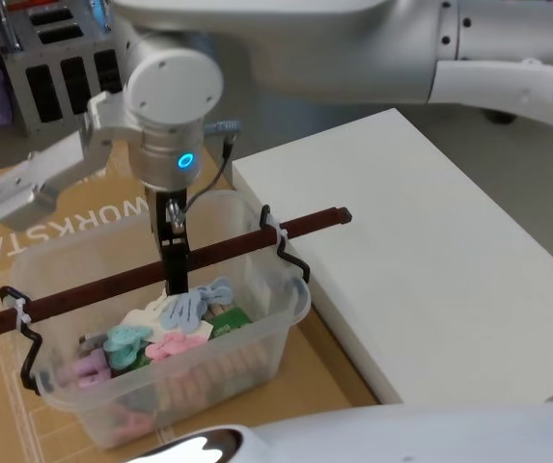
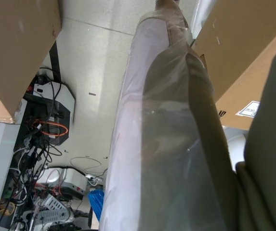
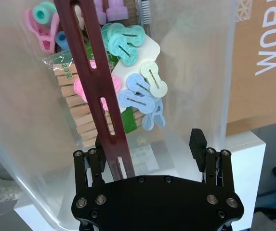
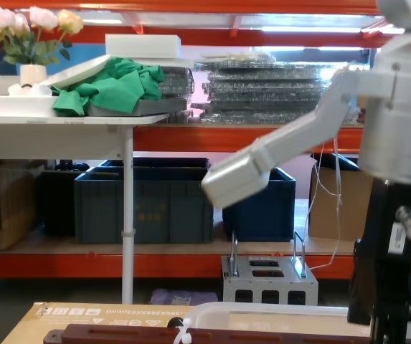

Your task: Use one hand to grasp the basket and place it at the designated location.

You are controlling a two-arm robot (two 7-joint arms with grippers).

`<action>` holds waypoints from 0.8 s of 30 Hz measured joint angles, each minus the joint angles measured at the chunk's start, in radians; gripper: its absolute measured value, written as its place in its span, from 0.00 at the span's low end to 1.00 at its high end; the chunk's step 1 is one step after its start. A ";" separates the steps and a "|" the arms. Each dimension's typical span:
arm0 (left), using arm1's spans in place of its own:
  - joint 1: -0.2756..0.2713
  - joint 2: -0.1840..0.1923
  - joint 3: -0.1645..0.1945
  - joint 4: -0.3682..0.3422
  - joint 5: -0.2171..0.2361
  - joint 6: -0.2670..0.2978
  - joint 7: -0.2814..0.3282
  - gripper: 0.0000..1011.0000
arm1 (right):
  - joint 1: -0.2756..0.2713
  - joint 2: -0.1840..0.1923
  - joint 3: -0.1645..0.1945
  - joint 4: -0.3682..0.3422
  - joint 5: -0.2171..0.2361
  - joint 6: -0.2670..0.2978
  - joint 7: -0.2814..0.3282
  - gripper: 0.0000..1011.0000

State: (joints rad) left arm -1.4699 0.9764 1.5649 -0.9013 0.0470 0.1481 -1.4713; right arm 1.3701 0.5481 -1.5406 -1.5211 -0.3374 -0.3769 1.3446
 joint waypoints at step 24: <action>0.000 0.000 0.000 0.000 0.000 0.000 0.000 0.00 | 0.030 0.116 0.114 -0.069 0.113 -0.018 0.009 0.99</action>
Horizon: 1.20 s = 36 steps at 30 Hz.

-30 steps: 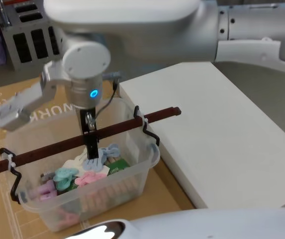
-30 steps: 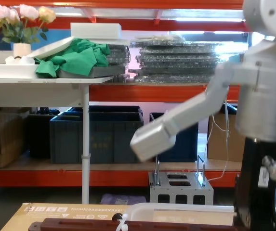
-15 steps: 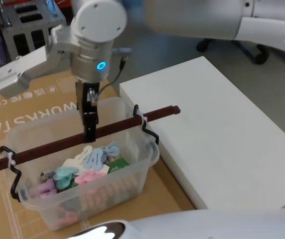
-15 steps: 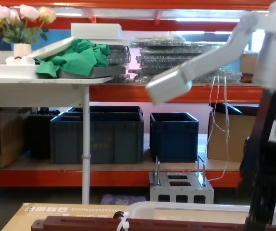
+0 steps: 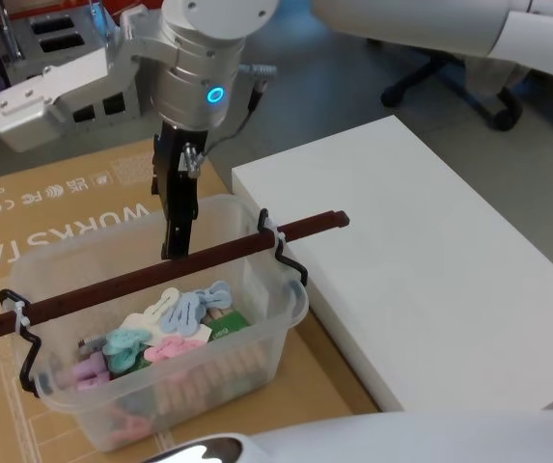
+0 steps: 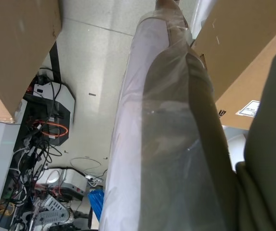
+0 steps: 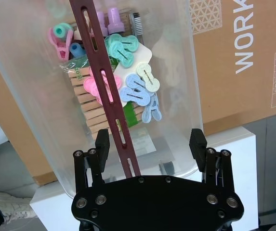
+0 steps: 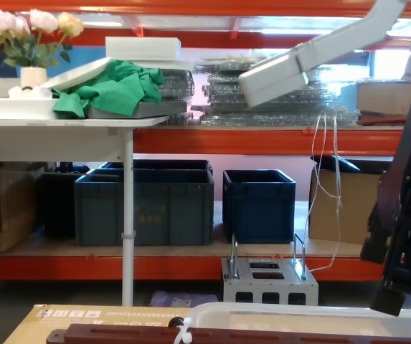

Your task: Use one hand to grasp the basket and place it at the designated location.

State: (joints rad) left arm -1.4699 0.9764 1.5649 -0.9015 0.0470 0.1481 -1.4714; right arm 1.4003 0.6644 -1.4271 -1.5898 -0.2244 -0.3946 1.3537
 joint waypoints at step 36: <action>0.000 0.000 0.000 0.000 0.000 0.000 0.000 0.00 | -0.017 -0.003 -0.006 -0.084 -0.002 -0.017 0.015 0.99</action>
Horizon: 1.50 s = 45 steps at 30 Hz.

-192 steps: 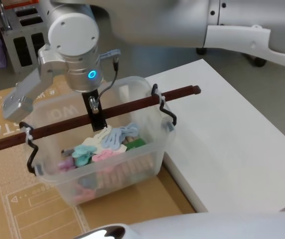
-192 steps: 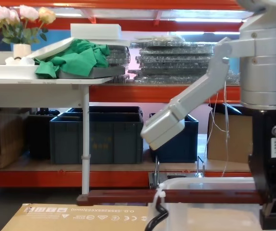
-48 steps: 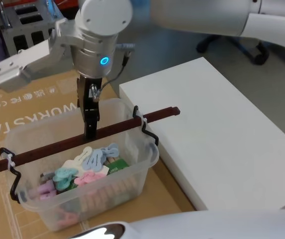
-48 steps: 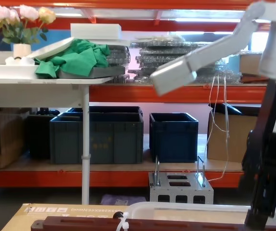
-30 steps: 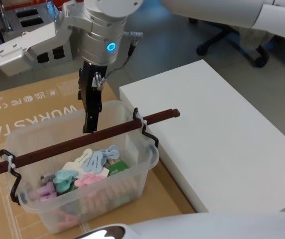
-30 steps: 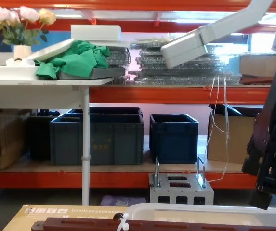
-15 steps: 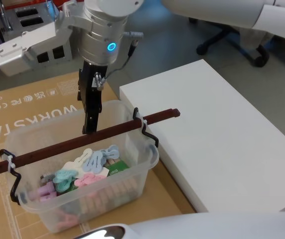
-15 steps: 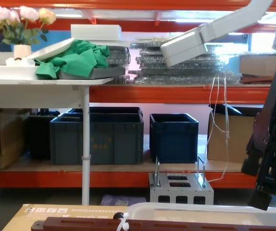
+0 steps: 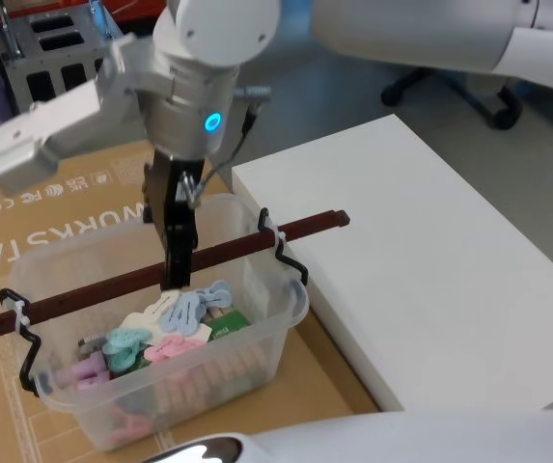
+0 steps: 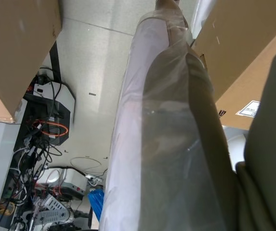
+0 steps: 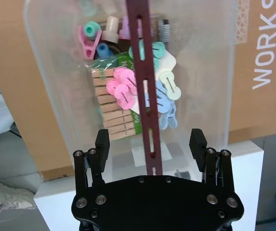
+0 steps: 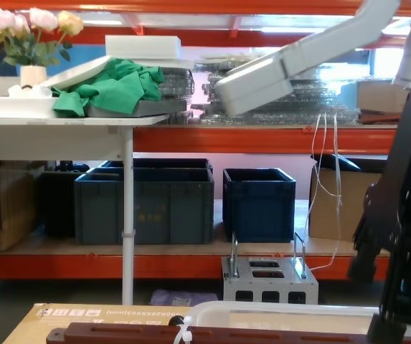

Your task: Use one hand to grasp the basket and place it at the designated location.

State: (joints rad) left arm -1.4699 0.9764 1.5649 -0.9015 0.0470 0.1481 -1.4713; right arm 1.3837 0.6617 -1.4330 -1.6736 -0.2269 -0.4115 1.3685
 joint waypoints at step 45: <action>0.000 0.000 0.000 0.000 0.000 0.000 0.000 0.00 | 0.010 -0.081 -0.058 0.090 -0.048 0.057 -0.004 0.99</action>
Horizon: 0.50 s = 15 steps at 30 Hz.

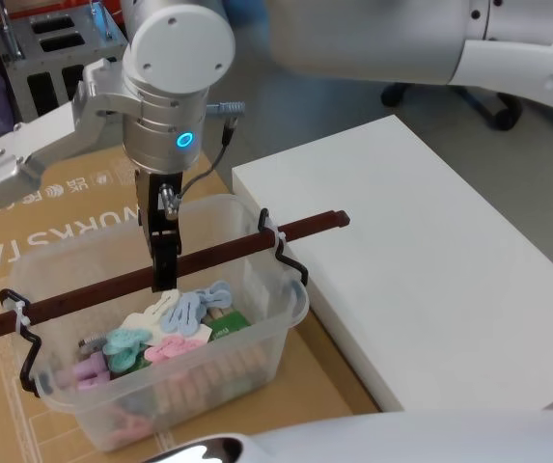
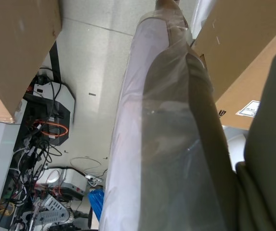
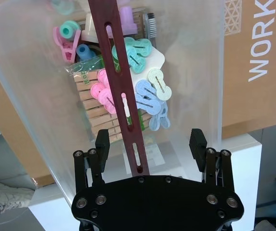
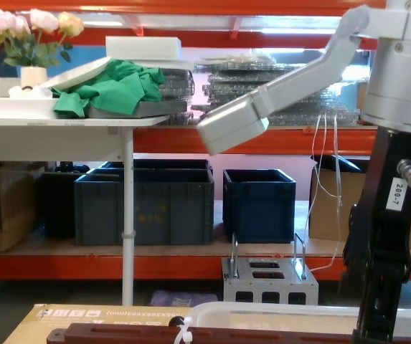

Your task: Use one hand to grasp the basket and place it at the designated location.

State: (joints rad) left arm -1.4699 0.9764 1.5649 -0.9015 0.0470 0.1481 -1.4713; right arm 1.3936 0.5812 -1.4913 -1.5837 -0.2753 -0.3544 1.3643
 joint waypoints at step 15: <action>0.000 0.000 0.000 0.000 0.000 0.000 0.000 0.00 | -0.041 -0.039 -0.059 -0.009 -0.037 0.017 0.016 0.99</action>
State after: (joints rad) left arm -1.4699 0.9764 1.5649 -0.9014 0.0470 0.1481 -1.4714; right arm 1.3527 0.5417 -1.5506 -1.5925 -0.3121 -0.3371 1.3805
